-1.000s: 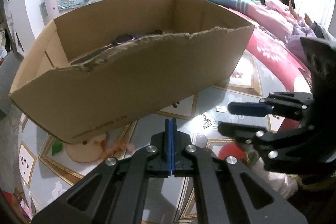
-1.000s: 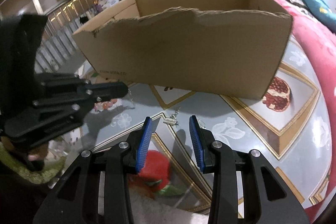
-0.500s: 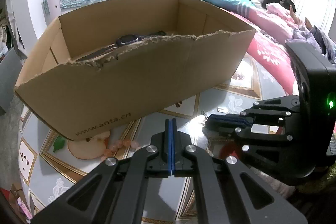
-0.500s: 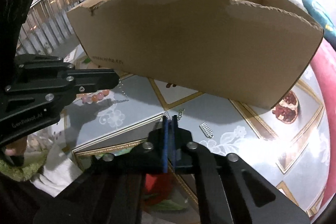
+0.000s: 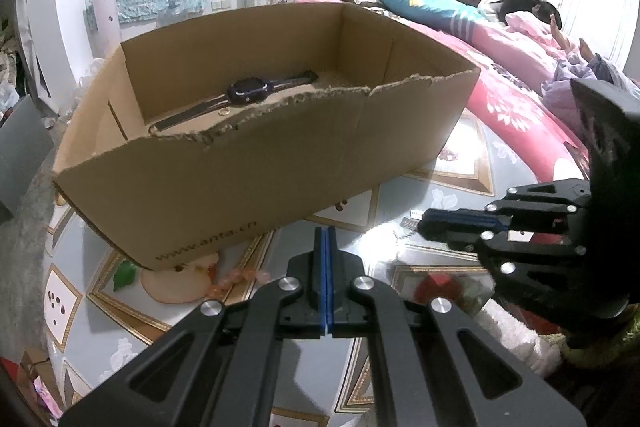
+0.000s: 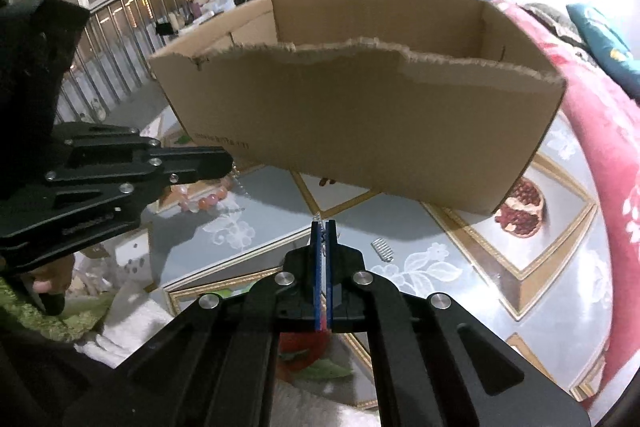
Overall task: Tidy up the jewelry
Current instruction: 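Carry both charms over the box and open both grippers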
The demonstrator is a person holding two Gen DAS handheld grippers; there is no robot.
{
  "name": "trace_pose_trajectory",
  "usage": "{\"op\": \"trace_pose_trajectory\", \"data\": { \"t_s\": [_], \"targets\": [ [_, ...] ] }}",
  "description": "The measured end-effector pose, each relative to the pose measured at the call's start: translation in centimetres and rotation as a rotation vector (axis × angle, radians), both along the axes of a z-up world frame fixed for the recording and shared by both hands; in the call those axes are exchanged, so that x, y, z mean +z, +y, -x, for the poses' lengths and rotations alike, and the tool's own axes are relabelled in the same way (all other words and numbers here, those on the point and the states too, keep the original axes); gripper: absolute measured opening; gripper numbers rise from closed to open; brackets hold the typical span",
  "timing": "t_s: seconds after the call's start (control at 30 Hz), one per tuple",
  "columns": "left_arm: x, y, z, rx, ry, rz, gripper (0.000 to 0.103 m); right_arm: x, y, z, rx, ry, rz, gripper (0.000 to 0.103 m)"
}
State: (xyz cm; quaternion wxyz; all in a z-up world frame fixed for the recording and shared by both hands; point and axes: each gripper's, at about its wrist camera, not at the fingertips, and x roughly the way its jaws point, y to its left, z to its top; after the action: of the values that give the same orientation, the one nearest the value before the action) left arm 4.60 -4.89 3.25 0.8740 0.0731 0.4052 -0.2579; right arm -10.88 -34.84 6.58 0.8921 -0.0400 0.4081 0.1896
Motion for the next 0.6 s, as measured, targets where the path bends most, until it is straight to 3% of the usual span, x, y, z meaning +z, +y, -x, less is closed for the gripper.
{"op": "trace_pose_trajectory", "data": {
  "t_s": [0.23, 0.6],
  "targets": [
    [2.3, 0.6, 0.4, -0.011, -0.036, 0.040, 0.000, 2.7, -1.4, 0.5, -0.013, -0.044, -0.090, 0.000],
    [10.4, 1.3, -2.3, -0.073, -0.108, 0.225, 0.000, 10.0, -2.2, -2.9, 0.023, -0.200, -0.273, 0.000]
  ]
}}
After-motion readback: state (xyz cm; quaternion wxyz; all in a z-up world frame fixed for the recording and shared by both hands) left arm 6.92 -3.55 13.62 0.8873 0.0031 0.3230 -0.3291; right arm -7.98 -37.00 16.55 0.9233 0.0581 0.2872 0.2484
